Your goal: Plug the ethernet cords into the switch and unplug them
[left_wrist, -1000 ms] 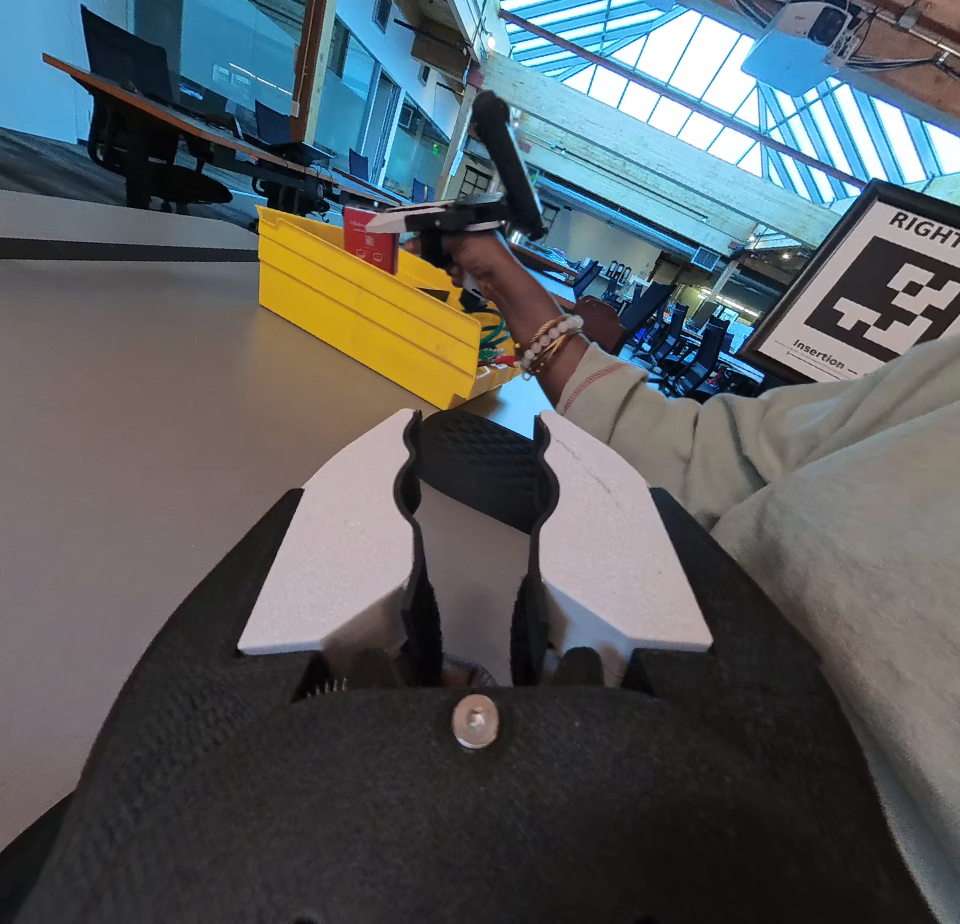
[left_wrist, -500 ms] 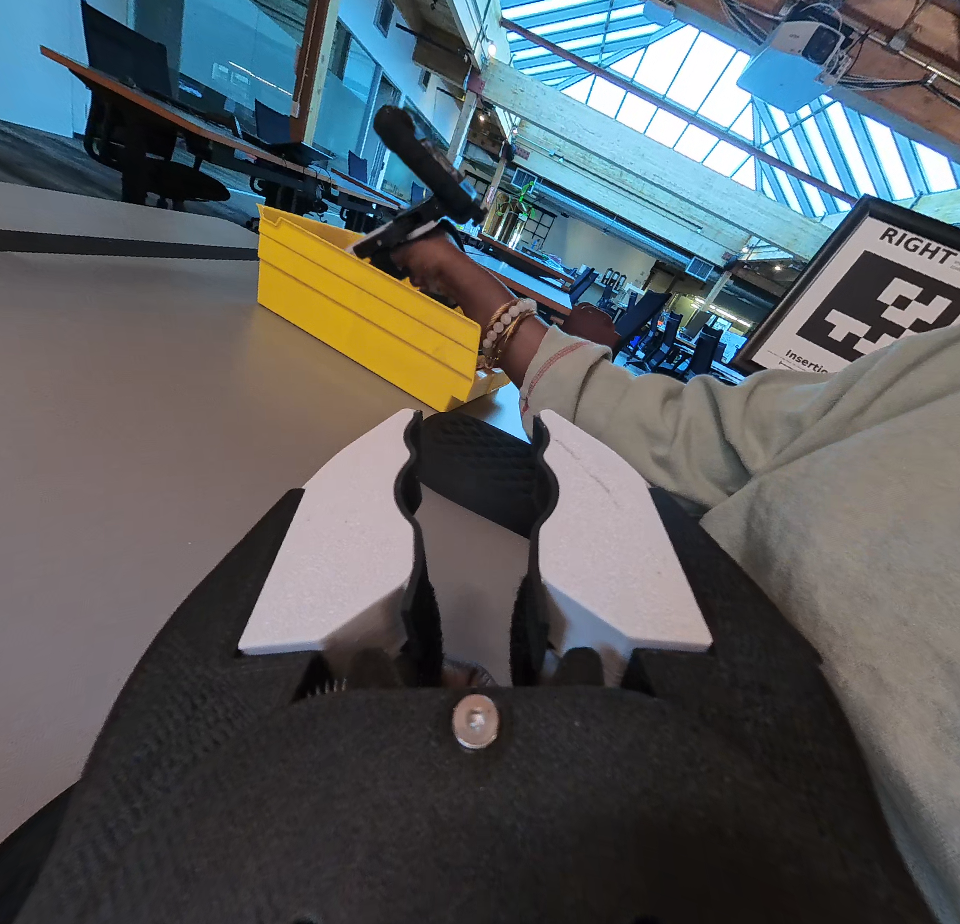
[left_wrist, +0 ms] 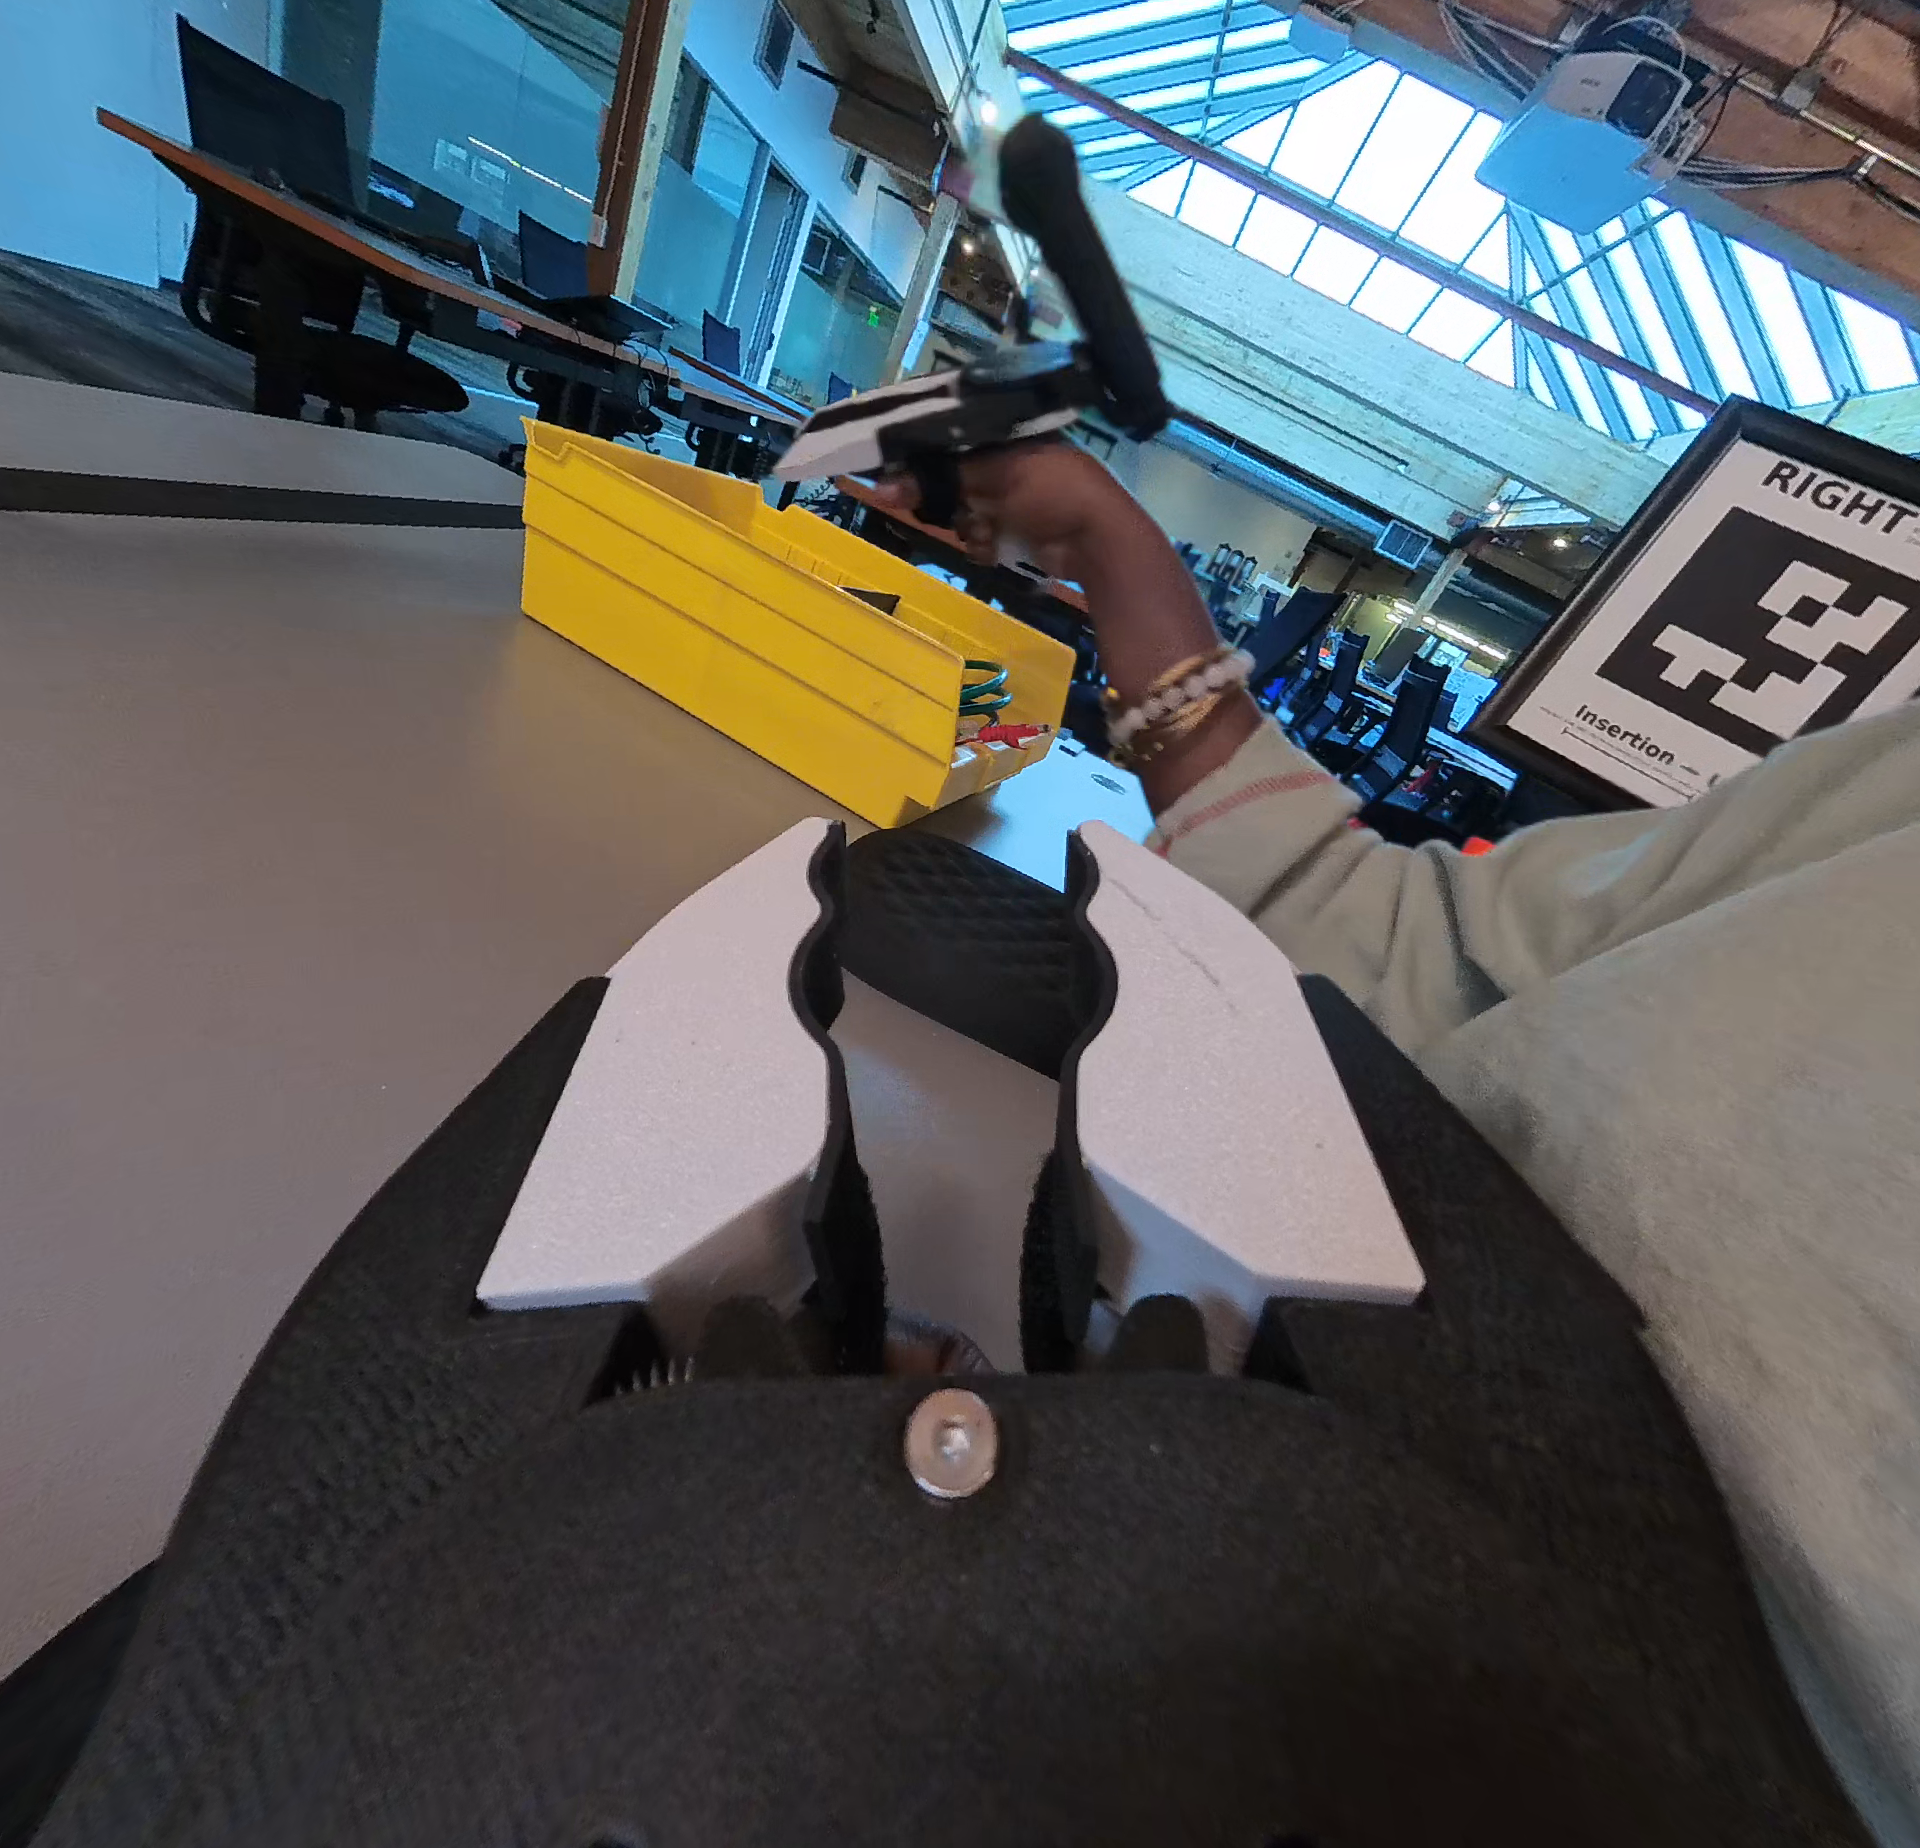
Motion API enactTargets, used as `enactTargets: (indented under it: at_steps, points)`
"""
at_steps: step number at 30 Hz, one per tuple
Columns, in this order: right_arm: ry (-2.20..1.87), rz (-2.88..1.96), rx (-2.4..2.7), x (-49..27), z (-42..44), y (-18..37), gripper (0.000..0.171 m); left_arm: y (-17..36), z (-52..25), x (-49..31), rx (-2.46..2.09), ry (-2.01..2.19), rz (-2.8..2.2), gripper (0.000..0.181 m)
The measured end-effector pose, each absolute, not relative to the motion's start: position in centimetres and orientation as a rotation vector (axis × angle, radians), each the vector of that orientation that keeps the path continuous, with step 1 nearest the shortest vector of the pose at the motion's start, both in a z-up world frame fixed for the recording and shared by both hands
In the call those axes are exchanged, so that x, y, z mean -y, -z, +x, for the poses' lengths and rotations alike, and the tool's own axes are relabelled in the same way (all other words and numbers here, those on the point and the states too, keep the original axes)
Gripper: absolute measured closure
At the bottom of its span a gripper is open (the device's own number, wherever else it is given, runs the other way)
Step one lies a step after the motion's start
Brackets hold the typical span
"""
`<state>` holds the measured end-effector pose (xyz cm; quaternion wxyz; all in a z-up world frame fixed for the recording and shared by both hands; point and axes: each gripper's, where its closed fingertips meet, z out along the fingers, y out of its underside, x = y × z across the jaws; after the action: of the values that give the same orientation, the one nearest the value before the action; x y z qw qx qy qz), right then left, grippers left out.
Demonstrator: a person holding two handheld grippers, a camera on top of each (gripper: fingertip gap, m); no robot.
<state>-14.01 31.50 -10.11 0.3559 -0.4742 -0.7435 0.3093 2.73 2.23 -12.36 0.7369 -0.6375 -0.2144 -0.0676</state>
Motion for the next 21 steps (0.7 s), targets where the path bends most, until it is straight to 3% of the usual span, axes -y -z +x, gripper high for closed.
enactTargets:
  at_steps: [5, 8, 10, 12, 13, 21]
  points:
    - [-0.965, -1.212, 1.938, -27.1, -7.7, 10.9, 0.093, 12.4, 2.9, -2.4, 0.466, 0.144, -1.41, 0.141]
    - [-0.913, -1.273, 2.026, -25.3, -4.4, 14.5, 0.093, 12.4, 2.8, -2.3, 0.47, 0.142, -1.404, 0.141]
    - [-0.795, -1.283, 2.114, -24.7, -3.3, 17.4, 0.101, 12.3, 2.8, -2.3, 0.473, 0.141, -1.402, 0.141]
    - [-0.612, -1.234, 2.111, -25.7, -3.5, 19.1, 0.127, 12.3, 2.8, -2.3, 0.468, 0.134, -1.405, 0.141]
    - [-0.553, -1.188, 2.093, -26.3, -3.9, 19.2, 0.148, 12.3, 2.9, -2.3, 0.466, 0.13, -1.407, 0.141]
    - [-0.616, -1.18, 2.131, -25.0, -6.7, 19.3, 0.147, 12.3, 3.0, -2.4, 0.454, 0.115, -1.417, 0.141]
